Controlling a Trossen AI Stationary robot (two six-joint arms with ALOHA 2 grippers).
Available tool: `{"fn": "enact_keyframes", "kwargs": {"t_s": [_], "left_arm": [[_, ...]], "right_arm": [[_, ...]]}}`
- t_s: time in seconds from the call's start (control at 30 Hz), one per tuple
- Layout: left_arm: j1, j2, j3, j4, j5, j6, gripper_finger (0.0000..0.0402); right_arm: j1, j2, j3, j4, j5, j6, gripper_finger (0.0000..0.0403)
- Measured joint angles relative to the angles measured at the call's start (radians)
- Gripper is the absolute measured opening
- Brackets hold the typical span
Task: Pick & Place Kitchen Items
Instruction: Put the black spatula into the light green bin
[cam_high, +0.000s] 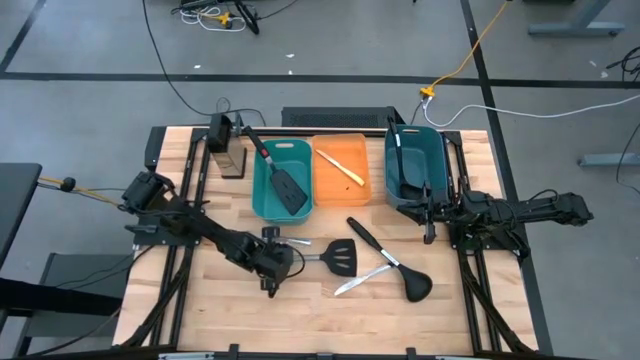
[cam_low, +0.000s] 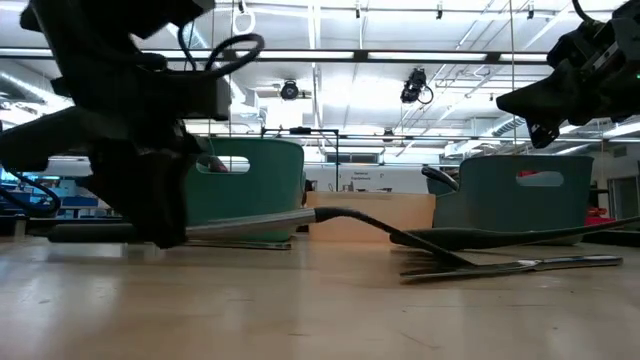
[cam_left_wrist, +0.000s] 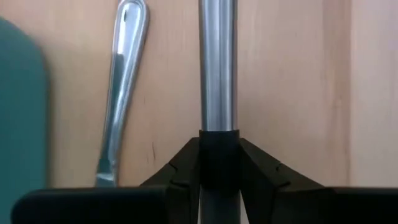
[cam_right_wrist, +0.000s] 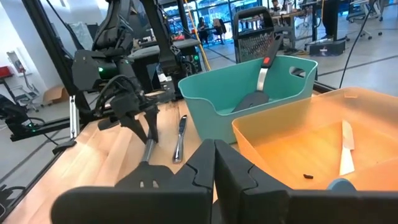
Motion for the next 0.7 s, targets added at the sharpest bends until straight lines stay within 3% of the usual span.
{"fn": "enact_keyframes", "kwargs": {"t_s": [0.17,0.37,0.53,0.7], "left_arm": [[-0.041,-0.067,0.0,-0.026,-0.05,0.034,0.0083],[-0.082,-0.251,0.002,-0.029,-0.095,0.143,0.0083],[-0.108,-0.487,-0.054,-0.006,-0.118,0.2,0.0083],[-0.121,-0.784,-0.245,0.125,-0.11,0.233,0.0083]], "right_arm": [[0.0,0.008,-0.001,0.009,0.0,0.001,0.0009],[0.001,0.015,-0.001,0.016,-0.002,0.008,0.0009],[0.002,0.016,-0.001,0.02,-0.002,0.018,0.0009],[0.002,0.023,-0.001,0.034,-0.002,0.019,0.0009]]}}
